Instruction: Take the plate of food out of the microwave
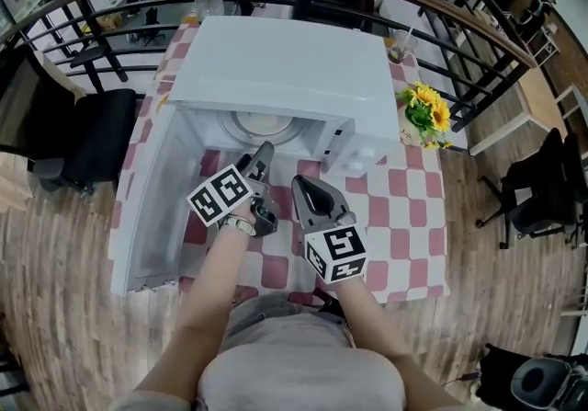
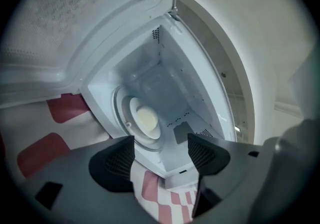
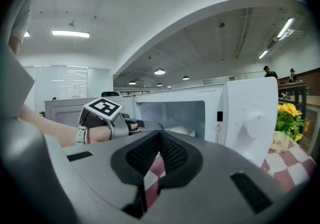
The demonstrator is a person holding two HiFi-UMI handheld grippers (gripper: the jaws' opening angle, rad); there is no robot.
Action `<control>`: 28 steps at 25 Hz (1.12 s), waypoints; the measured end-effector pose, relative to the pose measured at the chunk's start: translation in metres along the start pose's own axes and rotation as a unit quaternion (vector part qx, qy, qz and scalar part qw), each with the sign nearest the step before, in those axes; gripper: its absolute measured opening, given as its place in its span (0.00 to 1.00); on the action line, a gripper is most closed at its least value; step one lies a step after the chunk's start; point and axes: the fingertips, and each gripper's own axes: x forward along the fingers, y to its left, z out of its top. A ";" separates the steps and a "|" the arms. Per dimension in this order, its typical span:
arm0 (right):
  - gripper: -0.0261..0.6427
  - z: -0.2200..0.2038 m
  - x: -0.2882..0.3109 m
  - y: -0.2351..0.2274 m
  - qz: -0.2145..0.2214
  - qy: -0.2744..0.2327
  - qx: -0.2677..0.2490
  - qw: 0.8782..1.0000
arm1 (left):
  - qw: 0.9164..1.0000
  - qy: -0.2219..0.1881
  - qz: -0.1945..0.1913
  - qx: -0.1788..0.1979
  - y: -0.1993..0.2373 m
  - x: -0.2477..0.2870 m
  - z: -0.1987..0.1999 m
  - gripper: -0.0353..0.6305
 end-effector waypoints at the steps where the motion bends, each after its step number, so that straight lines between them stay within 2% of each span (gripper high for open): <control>1: 0.07 -0.001 0.002 -0.001 -0.001 0.002 0.002 1.000 | 1.000 0.000 0.003 -0.013 0.004 0.003 0.000 0.53; 5: 0.07 -0.008 0.009 -0.004 -0.001 0.010 0.007 1.000 | 0.998 -0.002 0.018 -0.065 0.022 0.014 0.000 0.54; 10: 0.07 -0.017 0.017 -0.008 -0.001 0.025 0.011 1.000 | 0.990 -0.009 0.038 -0.136 0.043 0.028 -0.004 0.54; 19: 0.07 -0.031 0.026 -0.012 -0.002 0.046 0.019 0.999 | 0.979 -0.018 0.096 -0.181 0.066 0.047 0.001 0.54; 28: 0.07 -0.041 0.024 -0.021 -0.015 0.057 0.033 0.998 | 0.963 -0.010 0.177 -0.201 0.074 0.054 -0.001 0.54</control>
